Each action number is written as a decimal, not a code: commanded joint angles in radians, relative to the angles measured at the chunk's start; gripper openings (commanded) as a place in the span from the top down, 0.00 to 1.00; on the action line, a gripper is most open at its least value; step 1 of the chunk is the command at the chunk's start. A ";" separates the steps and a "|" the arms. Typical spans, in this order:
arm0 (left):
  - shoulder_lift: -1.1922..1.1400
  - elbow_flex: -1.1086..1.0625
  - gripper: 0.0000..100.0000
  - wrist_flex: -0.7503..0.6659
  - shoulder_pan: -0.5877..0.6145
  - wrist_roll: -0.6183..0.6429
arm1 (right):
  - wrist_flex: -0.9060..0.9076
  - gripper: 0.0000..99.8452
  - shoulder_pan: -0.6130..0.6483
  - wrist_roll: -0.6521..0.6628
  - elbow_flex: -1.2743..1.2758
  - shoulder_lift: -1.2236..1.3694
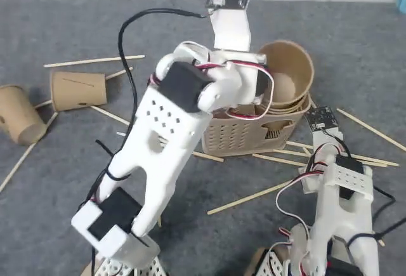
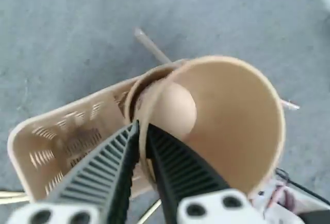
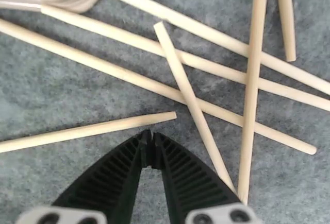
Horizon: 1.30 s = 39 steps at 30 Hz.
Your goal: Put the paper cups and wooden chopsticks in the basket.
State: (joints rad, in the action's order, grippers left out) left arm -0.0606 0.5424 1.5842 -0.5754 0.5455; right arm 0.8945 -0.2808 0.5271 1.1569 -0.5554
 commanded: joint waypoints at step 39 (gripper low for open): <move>0.842 -1.296 0.99 -1.117 -0.040 -0.307 | -0.007 0.99 0.004 0.011 0.000 -0.035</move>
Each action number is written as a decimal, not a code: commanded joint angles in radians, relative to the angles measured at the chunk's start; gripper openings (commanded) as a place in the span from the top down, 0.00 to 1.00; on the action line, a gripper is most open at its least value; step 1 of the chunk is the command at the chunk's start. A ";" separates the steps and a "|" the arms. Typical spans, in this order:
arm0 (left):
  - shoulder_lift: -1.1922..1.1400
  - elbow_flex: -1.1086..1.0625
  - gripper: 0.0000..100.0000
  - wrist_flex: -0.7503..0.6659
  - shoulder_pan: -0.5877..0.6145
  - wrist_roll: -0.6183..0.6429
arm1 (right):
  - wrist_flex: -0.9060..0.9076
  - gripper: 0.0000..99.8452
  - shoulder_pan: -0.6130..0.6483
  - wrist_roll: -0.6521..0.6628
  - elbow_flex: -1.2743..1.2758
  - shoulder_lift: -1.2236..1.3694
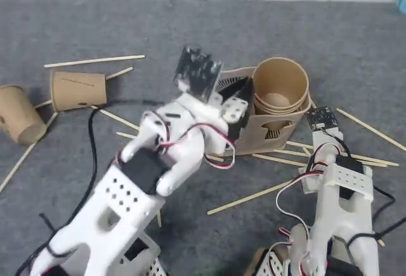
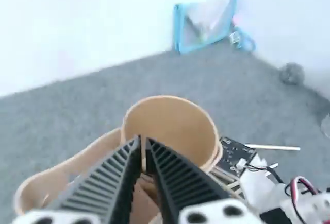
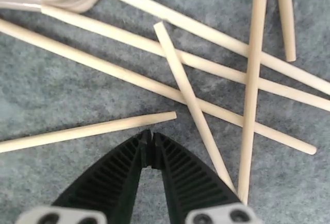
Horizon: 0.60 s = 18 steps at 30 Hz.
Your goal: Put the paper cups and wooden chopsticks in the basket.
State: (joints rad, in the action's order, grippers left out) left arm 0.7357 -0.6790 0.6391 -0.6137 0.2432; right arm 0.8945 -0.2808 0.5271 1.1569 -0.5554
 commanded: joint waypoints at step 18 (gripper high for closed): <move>0.043 -0.441 0.99 -0.654 -0.072 -0.005 | -0.010 0.99 0.004 0.011 0.000 -0.035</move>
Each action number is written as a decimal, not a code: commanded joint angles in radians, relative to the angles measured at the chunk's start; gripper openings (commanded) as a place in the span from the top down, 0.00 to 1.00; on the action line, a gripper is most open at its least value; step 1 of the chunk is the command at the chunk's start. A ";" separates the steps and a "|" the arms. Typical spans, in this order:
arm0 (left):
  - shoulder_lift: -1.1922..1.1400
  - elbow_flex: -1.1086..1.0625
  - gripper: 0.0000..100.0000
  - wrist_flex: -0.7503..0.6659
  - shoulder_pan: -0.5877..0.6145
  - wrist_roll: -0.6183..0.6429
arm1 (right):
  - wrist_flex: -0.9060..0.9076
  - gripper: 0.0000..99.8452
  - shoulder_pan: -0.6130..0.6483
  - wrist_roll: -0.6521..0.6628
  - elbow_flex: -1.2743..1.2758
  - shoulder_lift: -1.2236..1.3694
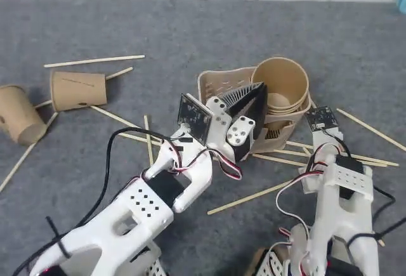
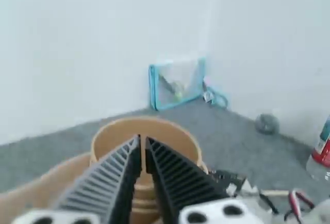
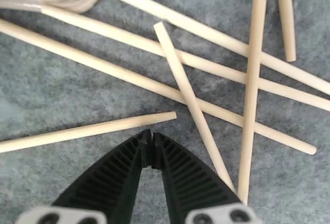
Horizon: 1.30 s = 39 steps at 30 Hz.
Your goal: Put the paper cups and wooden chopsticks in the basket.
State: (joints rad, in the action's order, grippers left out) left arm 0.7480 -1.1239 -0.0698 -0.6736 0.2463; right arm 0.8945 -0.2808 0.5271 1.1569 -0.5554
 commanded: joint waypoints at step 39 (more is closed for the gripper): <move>0.425 0.277 0.99 0.562 0.224 -0.008 | -0.012 0.99 0.001 0.011 0.000 -0.035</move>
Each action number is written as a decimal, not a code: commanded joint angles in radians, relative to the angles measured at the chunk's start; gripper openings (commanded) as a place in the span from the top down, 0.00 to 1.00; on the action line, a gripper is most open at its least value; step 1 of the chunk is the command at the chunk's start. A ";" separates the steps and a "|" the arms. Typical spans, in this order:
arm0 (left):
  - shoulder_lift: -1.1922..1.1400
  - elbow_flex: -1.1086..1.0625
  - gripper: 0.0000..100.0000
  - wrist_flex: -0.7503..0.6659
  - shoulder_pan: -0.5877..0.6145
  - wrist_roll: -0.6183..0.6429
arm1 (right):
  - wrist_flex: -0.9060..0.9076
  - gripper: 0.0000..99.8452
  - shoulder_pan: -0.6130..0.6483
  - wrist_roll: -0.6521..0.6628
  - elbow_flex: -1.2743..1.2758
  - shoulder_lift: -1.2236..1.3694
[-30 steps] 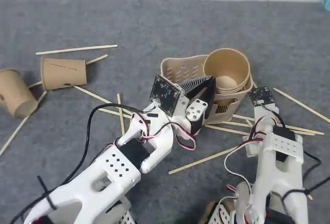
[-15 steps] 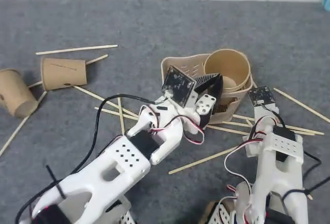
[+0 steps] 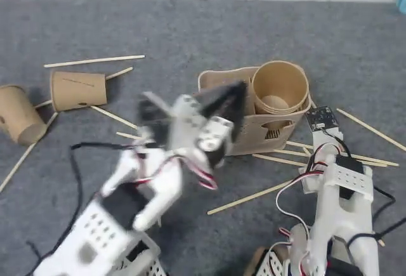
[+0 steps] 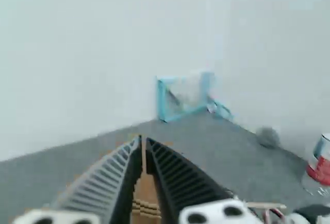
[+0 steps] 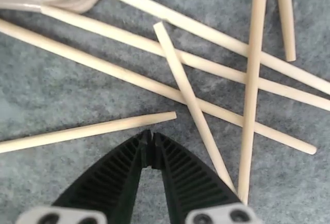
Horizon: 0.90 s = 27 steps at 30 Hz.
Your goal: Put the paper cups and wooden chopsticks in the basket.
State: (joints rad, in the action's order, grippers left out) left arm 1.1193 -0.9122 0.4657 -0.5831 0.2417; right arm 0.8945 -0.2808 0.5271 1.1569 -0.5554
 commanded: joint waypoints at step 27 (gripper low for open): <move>-1.063 0.832 0.99 0.295 1.097 0.163 | -0.007 0.99 0.001 0.011 0.000 -0.033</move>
State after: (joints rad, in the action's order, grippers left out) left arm 0.1772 -0.2539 0.6728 0.4772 0.3675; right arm 0.8945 -0.2808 0.5271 1.1569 -0.5554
